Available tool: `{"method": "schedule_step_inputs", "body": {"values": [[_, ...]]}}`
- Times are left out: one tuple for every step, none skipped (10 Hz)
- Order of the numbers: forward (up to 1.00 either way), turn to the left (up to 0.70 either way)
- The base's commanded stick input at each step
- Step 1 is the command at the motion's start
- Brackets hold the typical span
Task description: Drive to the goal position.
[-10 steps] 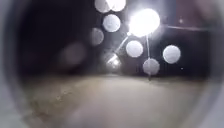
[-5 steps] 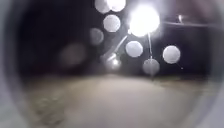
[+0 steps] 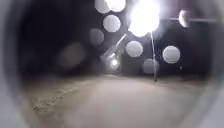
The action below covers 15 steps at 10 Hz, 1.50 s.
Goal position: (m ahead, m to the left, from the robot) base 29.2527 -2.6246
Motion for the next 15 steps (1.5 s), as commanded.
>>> {"method": "schedule_step_inputs", "body": {"values": [[1.00,0.00],[1.00,0.00],[1.00,0.00],[1.00,0.01],[1.00,0.04],[1.00,0.32],[1.00,0.40],[1.00,0.40],[1.00,0.27],[1.00,0.12],[1.00,0.04],[1.00,0.00],[1.00,0.00],[1.00,0.00],[1.00,0.00]]}}
